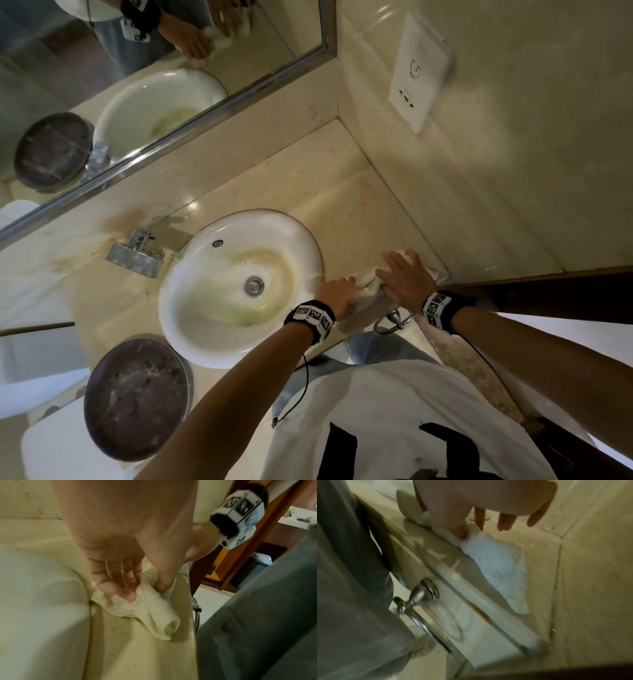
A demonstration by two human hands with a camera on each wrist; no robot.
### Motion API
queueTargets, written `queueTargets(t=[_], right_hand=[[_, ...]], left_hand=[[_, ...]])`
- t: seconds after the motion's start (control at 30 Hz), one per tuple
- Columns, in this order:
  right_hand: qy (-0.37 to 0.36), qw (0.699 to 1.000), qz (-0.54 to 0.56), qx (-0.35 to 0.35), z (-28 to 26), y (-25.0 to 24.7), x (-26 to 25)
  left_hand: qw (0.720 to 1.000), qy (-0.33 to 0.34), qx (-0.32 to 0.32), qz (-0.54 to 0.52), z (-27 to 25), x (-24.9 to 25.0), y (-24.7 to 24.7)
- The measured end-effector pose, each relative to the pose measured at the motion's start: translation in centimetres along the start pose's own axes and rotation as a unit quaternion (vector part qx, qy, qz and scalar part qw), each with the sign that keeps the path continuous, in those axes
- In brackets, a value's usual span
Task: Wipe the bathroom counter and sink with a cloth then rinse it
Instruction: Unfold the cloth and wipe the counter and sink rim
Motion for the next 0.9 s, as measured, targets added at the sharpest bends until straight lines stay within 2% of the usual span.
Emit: queueTargets(t=[0.07, 0.13, 0.2, 0.3, 0.43, 0.53, 0.73, 0.9], right_hand=[[0.106, 0.993, 0.052, -0.029, -0.4, 0.0, 0.8], [0.205, 0.971, 0.11, -0.063, -1.0, 0.6, 1.7], [0.245, 0.953, 0.153, -0.094, -1.0, 1.2, 2.0], [0.243, 0.945, 0.182, -0.119, 0.1, 1.3, 1.9], [0.216, 0.95, 0.186, -0.13, 1.5, 1.1, 1.4], [0.232, 0.946, 0.184, -0.131, 2.1, 0.8, 0.5], [0.225, 0.934, 0.239, -0.143, 3.4, -0.3, 0.3], [0.298, 0.926, 0.208, -0.102, 2.9, -1.7, 3.7]], left_hand=[[1.0, -0.002, -0.007, -0.001, -0.2, -0.2, 0.4], [1.0, 0.001, -0.01, 0.005, -0.6, -0.4, 0.6], [1.0, -0.002, 0.002, 0.012, -0.9, -0.6, 0.6], [1.0, -0.008, 0.013, 0.016, -1.1, -0.4, 0.7], [0.998, -0.009, 0.03, 0.049, -1.3, -0.4, -0.2], [0.996, -0.02, 0.047, 0.071, -1.2, -1.1, -1.2], [0.996, -0.044, 0.074, 0.037, -1.2, -1.7, -3.2], [0.994, -0.007, 0.11, 0.028, -1.3, -1.7, -3.8]])
Point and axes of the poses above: each hand's wrist, its own z-axis towards the middle knuckle, its own y-axis out of the palm, x = y × z, the point moved 8 cm from there along z, towards the middle knuckle, and after that the axes turned 13 degrees about -x, right-handed, at the moved point
